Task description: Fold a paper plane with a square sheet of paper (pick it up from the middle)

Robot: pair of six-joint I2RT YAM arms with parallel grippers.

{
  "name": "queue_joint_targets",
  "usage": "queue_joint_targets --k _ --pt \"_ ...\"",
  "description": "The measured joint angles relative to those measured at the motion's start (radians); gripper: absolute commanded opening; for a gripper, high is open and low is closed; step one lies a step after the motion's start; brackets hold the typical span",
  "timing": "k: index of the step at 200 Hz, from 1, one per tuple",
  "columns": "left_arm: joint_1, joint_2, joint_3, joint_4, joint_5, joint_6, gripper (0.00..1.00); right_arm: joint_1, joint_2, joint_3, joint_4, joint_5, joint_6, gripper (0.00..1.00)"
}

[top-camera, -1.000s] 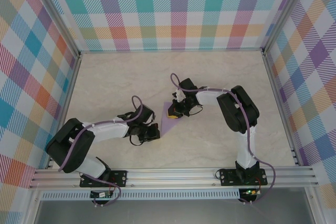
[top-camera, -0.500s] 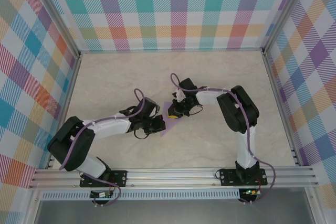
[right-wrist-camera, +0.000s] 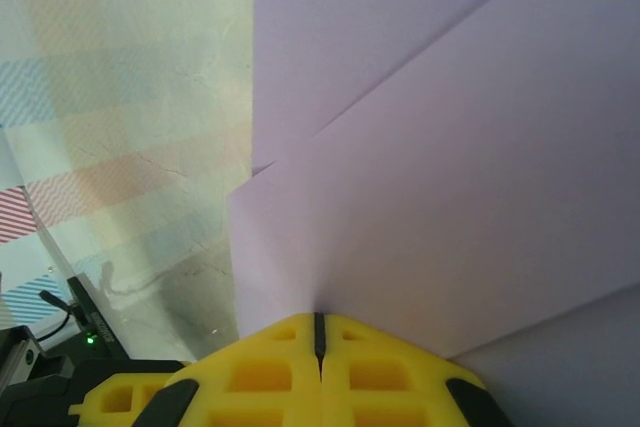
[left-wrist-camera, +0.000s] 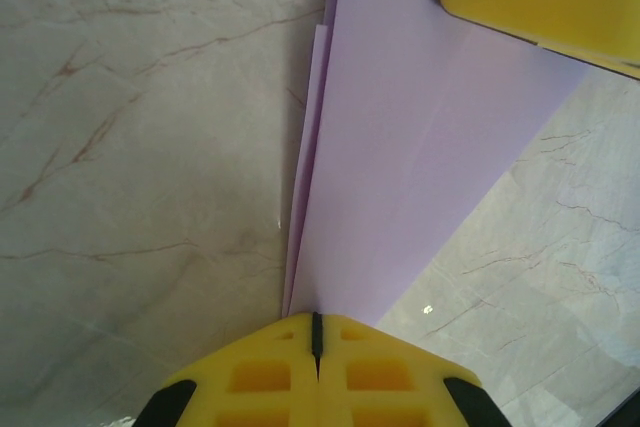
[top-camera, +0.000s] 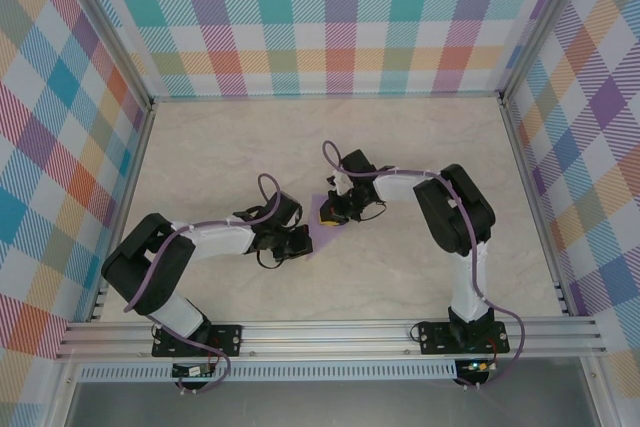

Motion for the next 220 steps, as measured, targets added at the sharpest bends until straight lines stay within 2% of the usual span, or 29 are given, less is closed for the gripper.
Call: queue_joint_targets --k 57,114,220 --pt "0.000 -0.003 -0.007 0.009 0.000 0.000 0.00 0.034 -0.090 -0.041 0.027 -0.017 -0.023 0.00" --pt "0.000 -0.005 -0.007 0.008 0.000 0.000 0.00 0.110 -0.098 -0.093 0.031 -0.008 0.000 0.00" --pt "0.000 -0.007 -0.010 0.007 0.000 0.000 0.00 0.106 -0.048 -0.055 -0.019 0.044 -0.006 0.00"
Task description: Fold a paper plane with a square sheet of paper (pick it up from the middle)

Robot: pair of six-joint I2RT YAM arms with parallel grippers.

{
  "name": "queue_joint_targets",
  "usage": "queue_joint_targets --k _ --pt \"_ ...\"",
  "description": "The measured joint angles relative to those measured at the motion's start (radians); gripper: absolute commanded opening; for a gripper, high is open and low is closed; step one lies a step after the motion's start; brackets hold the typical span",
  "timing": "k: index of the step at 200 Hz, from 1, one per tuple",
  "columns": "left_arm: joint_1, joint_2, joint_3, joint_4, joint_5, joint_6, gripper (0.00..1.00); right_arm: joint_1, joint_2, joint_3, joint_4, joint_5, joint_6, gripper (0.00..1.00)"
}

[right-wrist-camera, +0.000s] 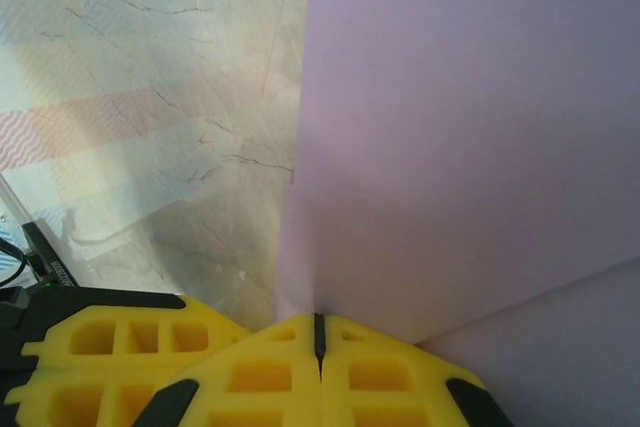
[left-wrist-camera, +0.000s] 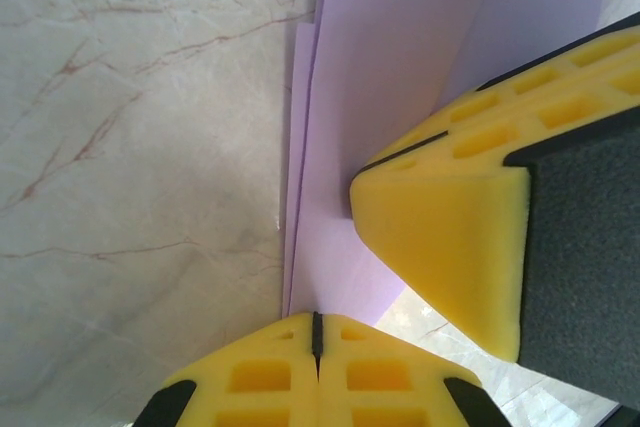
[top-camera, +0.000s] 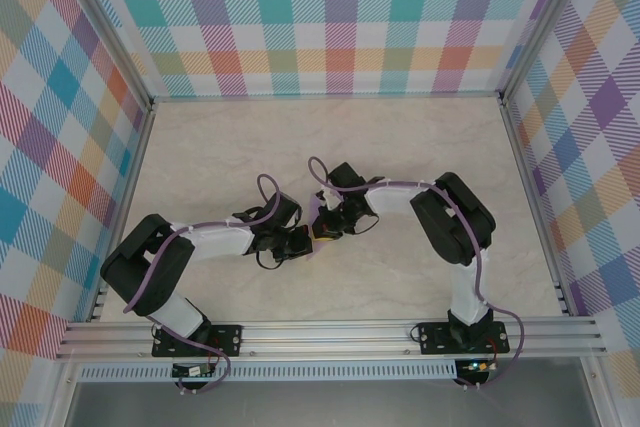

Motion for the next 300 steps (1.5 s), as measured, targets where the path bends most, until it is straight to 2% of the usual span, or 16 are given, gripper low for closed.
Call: queue_joint_targets --k 36,96,149,157,179,228,269,281,300 --pt "0.000 -0.005 -0.005 -0.002 -0.001 0.000 0.00 -0.035 0.032 0.042 -0.026 -0.023 -0.015 0.00" --pt "0.000 -0.008 -0.014 0.013 0.000 0.000 0.00 -0.196 0.125 0.180 -0.037 -0.037 -0.019 0.00" --pt "-0.001 -0.008 0.003 -0.020 -0.001 0.001 0.00 -0.305 0.141 0.259 -0.052 0.085 -0.048 0.00" --pt "-0.001 -0.008 0.010 -0.036 -0.002 0.001 0.00 -0.311 0.137 0.259 -0.055 0.098 -0.048 0.03" --pt "-0.001 -0.008 0.038 -0.099 -0.019 0.004 0.16 -0.309 0.082 0.212 -0.051 0.105 -0.034 0.18" --pt "0.001 -0.059 0.145 -0.214 -0.117 0.000 0.63 -0.249 -0.169 -0.007 0.032 0.067 0.097 0.45" --pt "0.036 -0.138 0.175 -0.233 -0.196 0.009 0.84 -0.176 -0.203 -0.116 0.129 0.052 0.222 0.46" --pt "0.051 -0.143 0.176 -0.244 -0.204 0.013 0.92 -0.157 -0.200 -0.126 0.142 0.053 0.248 0.46" --pt "0.075 -0.143 0.175 -0.252 -0.212 0.014 1.00 -0.130 -0.183 -0.126 0.175 0.053 0.285 0.45"
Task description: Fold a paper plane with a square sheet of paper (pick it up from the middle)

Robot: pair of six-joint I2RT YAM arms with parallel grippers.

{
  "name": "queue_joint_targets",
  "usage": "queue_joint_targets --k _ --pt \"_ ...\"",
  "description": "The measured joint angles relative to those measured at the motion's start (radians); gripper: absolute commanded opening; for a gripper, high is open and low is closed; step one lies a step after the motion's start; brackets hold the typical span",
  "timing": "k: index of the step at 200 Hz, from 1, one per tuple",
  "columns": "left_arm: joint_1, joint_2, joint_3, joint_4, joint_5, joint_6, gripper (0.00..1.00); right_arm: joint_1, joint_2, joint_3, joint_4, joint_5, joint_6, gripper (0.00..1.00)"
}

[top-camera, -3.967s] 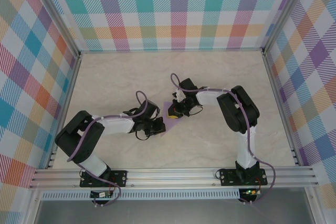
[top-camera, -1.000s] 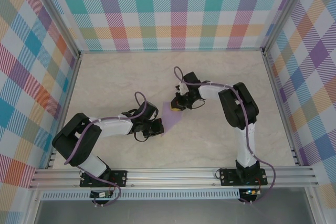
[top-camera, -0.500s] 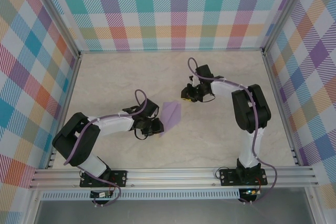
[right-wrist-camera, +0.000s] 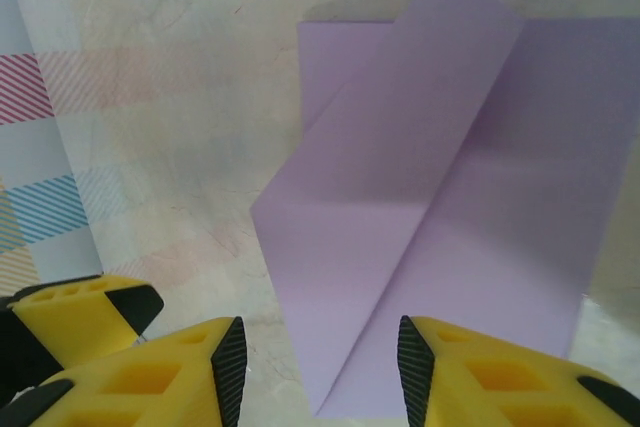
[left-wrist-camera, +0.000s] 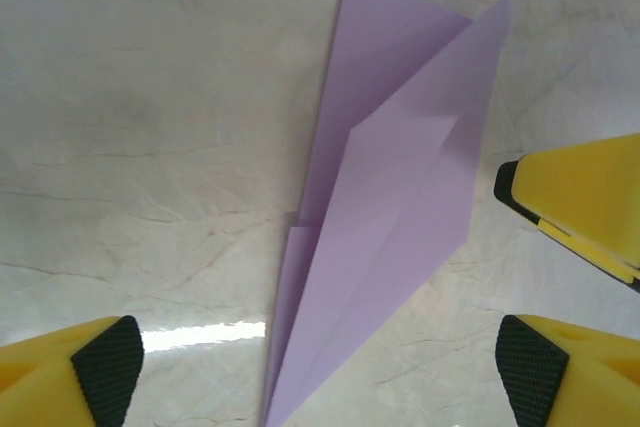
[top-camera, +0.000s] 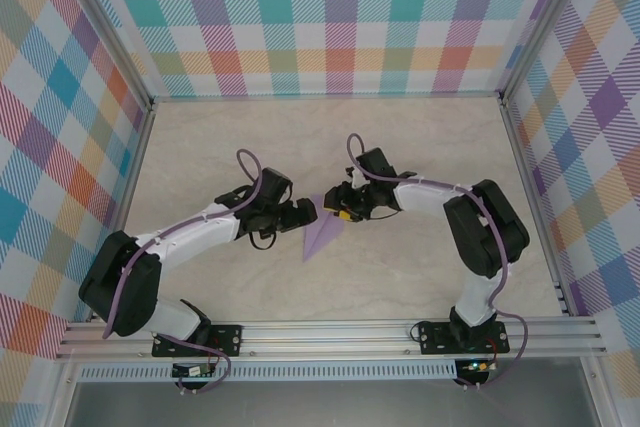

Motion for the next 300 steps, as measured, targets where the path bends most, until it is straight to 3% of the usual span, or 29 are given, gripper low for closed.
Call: queue_joint_targets --k 87,182,242,300 --pt "0.037 0.003 -0.005 -0.021 0.018 -0.014 1.00 0.032 0.086 0.018 0.013 0.063 0.067 0.43" --pt "0.042 0.022 -0.005 -0.044 0.020 -0.014 1.00 0.069 0.124 0.074 0.062 -0.003 0.050 0.34" --pt "0.068 0.020 -0.005 -0.050 0.033 -0.014 1.00 0.077 0.124 0.025 0.129 -0.019 0.050 0.11" --pt "0.140 -0.103 -0.051 -0.031 0.195 -0.019 1.00 0.051 0.025 0.022 0.155 -0.065 0.039 0.09"
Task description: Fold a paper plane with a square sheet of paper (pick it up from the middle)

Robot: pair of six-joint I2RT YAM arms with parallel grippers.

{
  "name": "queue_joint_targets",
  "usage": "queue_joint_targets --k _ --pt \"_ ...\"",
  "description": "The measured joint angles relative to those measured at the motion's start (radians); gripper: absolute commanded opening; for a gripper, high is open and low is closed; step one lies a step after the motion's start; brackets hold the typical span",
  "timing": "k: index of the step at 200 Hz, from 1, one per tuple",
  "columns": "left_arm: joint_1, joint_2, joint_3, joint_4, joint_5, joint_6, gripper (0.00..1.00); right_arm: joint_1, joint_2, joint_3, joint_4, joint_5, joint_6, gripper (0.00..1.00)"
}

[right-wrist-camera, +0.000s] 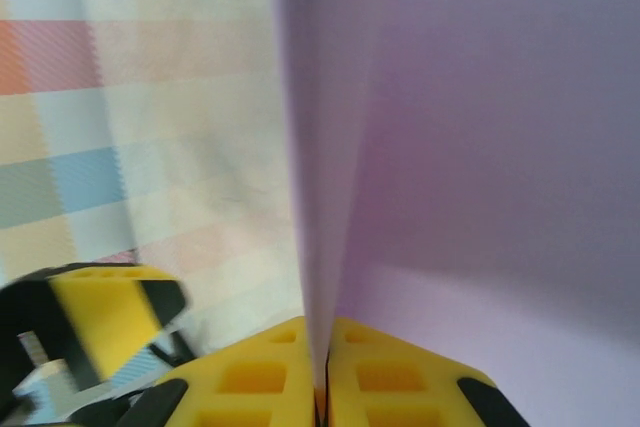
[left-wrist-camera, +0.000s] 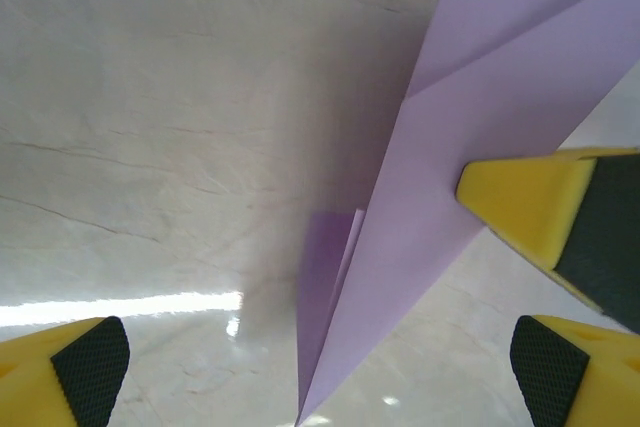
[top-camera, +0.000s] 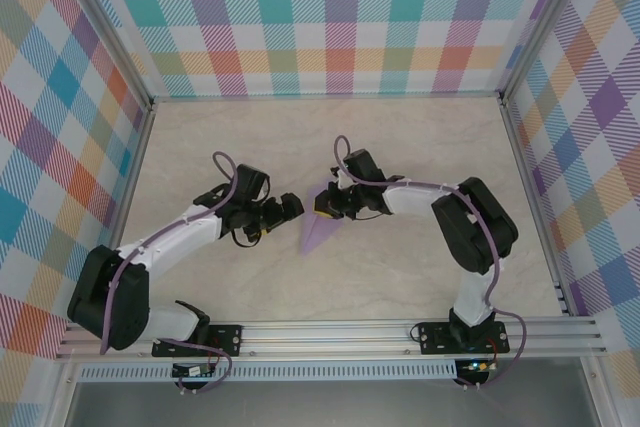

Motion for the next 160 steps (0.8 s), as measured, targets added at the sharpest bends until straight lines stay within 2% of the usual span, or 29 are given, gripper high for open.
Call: queue_joint_targets --k 46,83,95,112,120,132,160 --pt "0.009 -0.078 -0.020 0.166 0.232 -0.079 1.00 -0.071 -0.101 0.051 0.092 -0.155 0.059 0.10" --pt "0.010 -0.092 -0.035 0.344 0.343 -0.171 0.98 -0.091 -0.109 0.083 0.190 -0.252 0.161 0.10" --pt "0.010 -0.092 -0.050 0.395 0.363 -0.199 0.92 -0.091 -0.109 0.087 0.212 -0.274 0.191 0.10" --pt "0.010 -0.092 -0.066 0.450 0.376 -0.234 0.68 -0.091 -0.109 0.090 0.230 -0.296 0.220 0.10" --pt "0.010 -0.092 -0.069 0.467 0.375 -0.239 0.62 -0.091 -0.109 0.092 0.233 -0.304 0.228 0.10" --pt "0.011 -0.094 -0.071 0.481 0.372 -0.235 0.55 -0.091 -0.109 0.092 0.233 -0.314 0.231 0.10" --pt "0.011 -0.119 -0.071 0.487 0.360 -0.224 0.46 -0.091 -0.109 0.092 0.232 -0.333 0.232 0.10"
